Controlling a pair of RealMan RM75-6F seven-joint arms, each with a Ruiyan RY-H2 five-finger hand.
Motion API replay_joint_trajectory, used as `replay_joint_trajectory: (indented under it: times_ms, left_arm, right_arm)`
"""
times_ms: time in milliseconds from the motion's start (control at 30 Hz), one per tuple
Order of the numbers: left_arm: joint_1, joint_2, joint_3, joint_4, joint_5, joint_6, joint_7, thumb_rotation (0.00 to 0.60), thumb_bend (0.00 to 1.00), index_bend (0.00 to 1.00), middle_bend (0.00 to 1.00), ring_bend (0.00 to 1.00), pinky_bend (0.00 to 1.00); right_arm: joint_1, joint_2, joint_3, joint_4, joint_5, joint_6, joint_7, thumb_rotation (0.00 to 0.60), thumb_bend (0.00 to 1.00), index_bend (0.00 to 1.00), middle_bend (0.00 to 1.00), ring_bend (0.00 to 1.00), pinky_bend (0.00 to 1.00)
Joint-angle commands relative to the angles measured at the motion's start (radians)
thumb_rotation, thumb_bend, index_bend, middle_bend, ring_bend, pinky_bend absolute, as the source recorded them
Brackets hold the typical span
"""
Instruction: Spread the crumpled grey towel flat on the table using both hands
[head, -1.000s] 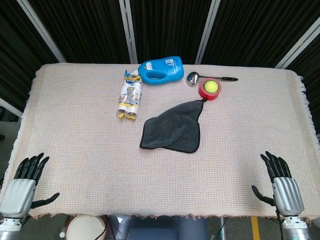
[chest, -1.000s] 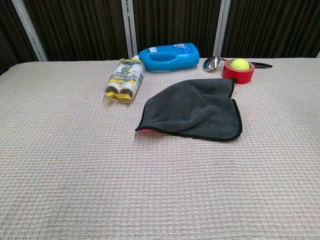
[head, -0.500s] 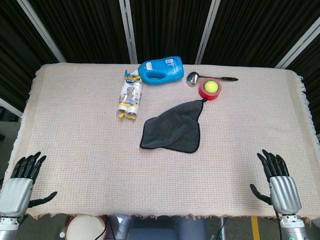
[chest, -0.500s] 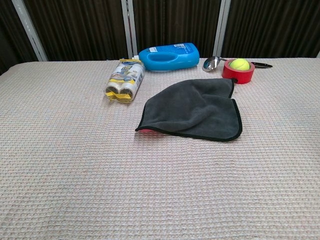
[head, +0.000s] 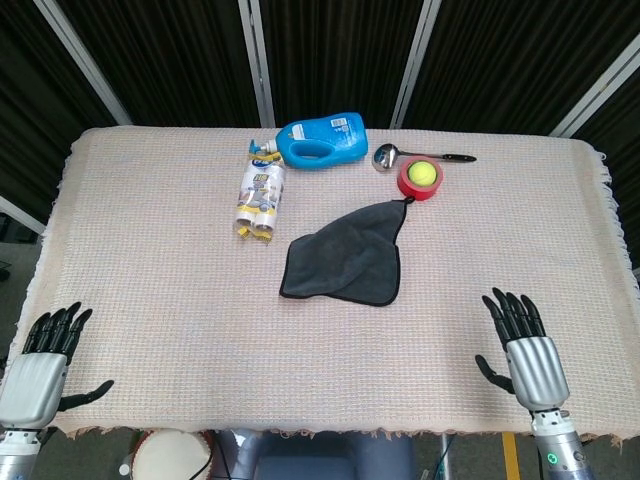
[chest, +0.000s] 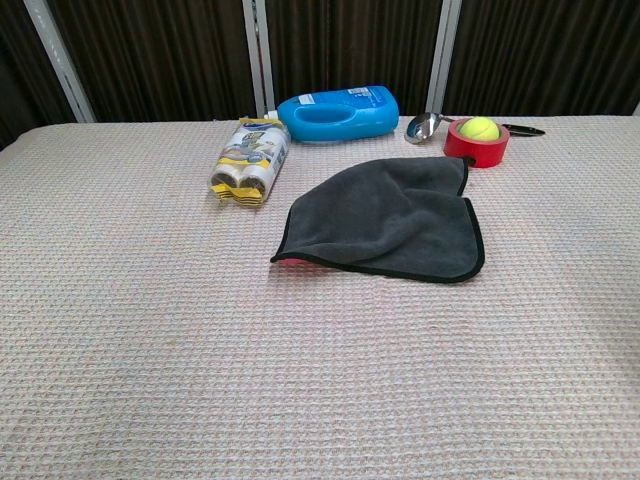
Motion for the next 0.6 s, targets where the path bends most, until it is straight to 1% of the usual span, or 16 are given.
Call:
replay_joint_trajectory:
  times_ms: [33, 267, 367, 600]
  left_arm:
    - [-0.004, -0.007, -0.004, -0.001, -0.004, -0.005, 0.008, 0.600, 0.00, 0.00, 0.00, 0.00, 0.02]
    - [-0.013, -0.023, -0.011, -0.001, -0.003, -0.010, 0.025, 0.600, 0.00, 0.00, 0.00, 0.00, 0.02]
    - [-0.013, -0.026, -0.013, 0.004, -0.010, -0.012, 0.029, 0.600, 0.00, 0.00, 0.00, 0.00, 0.02]
    - [-0.018, -0.035, -0.021, 0.014, -0.025, -0.017, 0.034, 0.600, 0.00, 0.00, 0.00, 0.00, 0.02]
  right_arm:
    - [0.036, -0.044, 0.023, -0.012, 0.020, -0.043, -0.042, 0.600, 0.31, 0.00, 0.00, 0.00, 0.01]
    - [0.115, -0.157, 0.081, 0.001, 0.100, -0.147, -0.148, 0.600, 0.31, 0.00, 0.00, 0.00, 0.01]
    - [0.152, -0.216, 0.111, 0.028, 0.149, -0.187, -0.183, 0.600, 0.31, 0.00, 0.00, 0.00, 0.01]
    - [0.215, -0.323, 0.149, 0.103, 0.213, -0.235, -0.216, 0.600, 0.31, 0.03, 0.00, 0.00, 0.01]
